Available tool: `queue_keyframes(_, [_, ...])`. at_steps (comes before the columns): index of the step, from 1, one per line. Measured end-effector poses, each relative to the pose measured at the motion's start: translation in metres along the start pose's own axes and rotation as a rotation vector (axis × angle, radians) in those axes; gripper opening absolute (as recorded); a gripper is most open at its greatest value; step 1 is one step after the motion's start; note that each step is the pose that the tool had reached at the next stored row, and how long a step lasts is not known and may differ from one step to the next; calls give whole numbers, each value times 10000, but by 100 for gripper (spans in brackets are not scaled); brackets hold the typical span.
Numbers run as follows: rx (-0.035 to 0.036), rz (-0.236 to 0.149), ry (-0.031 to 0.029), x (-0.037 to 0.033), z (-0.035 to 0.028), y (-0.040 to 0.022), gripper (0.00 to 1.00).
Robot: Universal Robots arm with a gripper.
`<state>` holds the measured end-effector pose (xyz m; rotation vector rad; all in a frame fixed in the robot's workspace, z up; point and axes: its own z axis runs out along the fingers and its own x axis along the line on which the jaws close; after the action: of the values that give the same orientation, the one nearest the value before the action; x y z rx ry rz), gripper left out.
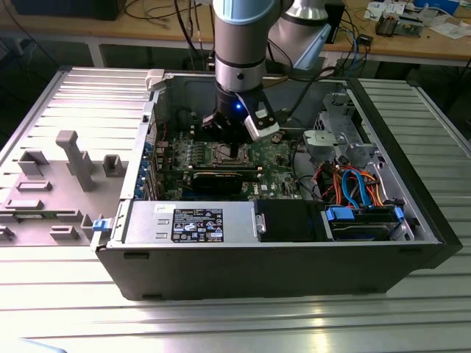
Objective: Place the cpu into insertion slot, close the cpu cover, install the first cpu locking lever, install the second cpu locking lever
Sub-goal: 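Install the second cpu locking lever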
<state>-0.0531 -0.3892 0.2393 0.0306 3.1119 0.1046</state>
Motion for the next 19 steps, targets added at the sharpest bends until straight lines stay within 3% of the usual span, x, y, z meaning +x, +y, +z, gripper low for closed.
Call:
queue_keyframes(3, [-65, 2, 2, 54, -2, -56, 11])
queue_keyframes(7, [-116, -24, 4, 162, 0, -78, 11])
queue_keyframes(11, [-178, -33, 7, 171, 21, -79, 11])
queue_keyframes(19, [-188, -32, 7, 172, 25, -80, 11])
